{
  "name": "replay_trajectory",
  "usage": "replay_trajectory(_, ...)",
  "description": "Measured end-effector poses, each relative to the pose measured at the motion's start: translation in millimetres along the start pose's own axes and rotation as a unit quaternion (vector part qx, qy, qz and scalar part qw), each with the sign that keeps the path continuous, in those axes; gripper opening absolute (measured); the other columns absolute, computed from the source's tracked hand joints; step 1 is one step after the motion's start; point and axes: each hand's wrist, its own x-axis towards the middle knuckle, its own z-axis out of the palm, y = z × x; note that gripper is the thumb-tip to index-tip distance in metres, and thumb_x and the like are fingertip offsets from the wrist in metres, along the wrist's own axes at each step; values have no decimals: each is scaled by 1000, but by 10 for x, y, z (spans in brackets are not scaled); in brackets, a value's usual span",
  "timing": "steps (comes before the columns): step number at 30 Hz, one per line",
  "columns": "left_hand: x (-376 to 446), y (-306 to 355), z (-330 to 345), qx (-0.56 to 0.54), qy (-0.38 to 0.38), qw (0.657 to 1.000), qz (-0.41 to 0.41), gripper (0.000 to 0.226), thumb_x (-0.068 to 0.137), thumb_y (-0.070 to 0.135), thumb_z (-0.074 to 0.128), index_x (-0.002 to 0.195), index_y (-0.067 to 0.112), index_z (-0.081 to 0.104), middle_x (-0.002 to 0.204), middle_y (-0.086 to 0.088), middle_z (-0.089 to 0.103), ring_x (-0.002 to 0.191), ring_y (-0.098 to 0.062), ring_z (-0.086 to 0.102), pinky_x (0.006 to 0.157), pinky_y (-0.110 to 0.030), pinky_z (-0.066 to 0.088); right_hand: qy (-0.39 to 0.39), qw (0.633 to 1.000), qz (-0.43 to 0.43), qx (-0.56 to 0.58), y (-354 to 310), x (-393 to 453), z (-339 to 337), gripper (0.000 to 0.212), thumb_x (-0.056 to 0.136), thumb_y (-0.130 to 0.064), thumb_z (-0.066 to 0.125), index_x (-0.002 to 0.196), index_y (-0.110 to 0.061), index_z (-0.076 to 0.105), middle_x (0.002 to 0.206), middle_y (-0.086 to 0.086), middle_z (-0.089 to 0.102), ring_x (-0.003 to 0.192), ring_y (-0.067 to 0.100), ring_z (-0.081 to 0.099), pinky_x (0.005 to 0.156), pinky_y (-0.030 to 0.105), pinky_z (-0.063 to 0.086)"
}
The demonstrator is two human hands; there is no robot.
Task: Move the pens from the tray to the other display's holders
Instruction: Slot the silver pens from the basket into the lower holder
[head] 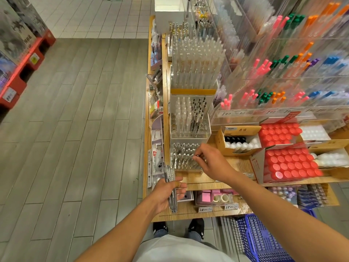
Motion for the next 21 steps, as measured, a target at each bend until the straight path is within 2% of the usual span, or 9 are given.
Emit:
replay_trajectory(3,-6,6,2,7,-9,1000,2,26,96,-3,58,121,1,58,88,-19,74,63,-20,66,63,-30,60,-8,1000,-6,-30,19,12,48,11,94,-23,60,88,-18,52,79,-10,50,72,6,46,61,22,36)
replay_trajectory(5,-15,13,9,10,-17,1000,4,27,96,-3,56,122,4,55,88,-19,74,62,-19,65,62,-30,59,-12,999,-7,-46,27,24,51,8,93,-21,61,88,-18,55,81,-12,50,75,5,46,63,19,36)
replay_trajectory(9,-22,22,18,17,-22,1000,9,28,96,-1,58,122,8,50,95,-21,75,62,-19,66,62,-31,59,-28,996,-22,-86,1,55,61,3,90,-11,64,88,-12,65,88,-3,58,82,12,52,74,29,47)
replay_trajectory(13,-24,27,33,12,-29,999,17,28,95,1,63,121,6,54,98,-20,75,65,-20,68,62,-31,60,-31,992,-15,-119,-33,134,84,9,90,-6,62,87,-9,70,90,2,63,85,18,58,75,35,52)
replay_trajectory(15,-23,29,45,4,-32,999,21,27,95,1,62,120,4,56,100,-21,75,66,-20,68,62,-31,60,-34,989,-33,-137,-49,152,87,15,86,1,61,76,-8,66,81,-1,59,78,18,54,71,37,52)
replay_trajectory(17,-18,36,51,0,-33,999,23,26,95,1,61,120,4,57,100,-21,75,67,-21,69,62,-31,60,-23,985,-69,-155,-67,140,80,24,77,10,66,67,-10,61,73,-5,50,69,14,44,59,31,48)
replay_trajectory(19,-15,41,51,-1,-36,999,24,25,96,1,60,121,4,58,101,-21,75,68,-21,69,63,-30,61,-19,978,-108,-177,-68,101,62,26,66,14,75,67,-11,65,69,-3,53,66,10,41,55,21,37)
replay_trajectory(21,-13,41,52,1,-38,999,26,24,96,1,59,120,4,59,101,-20,75,68,-21,69,64,-30,61,-29,971,-131,-200,-57,72,53,27,61,12,80,72,-10,69,71,-1,59,65,13,48,55,19,34)
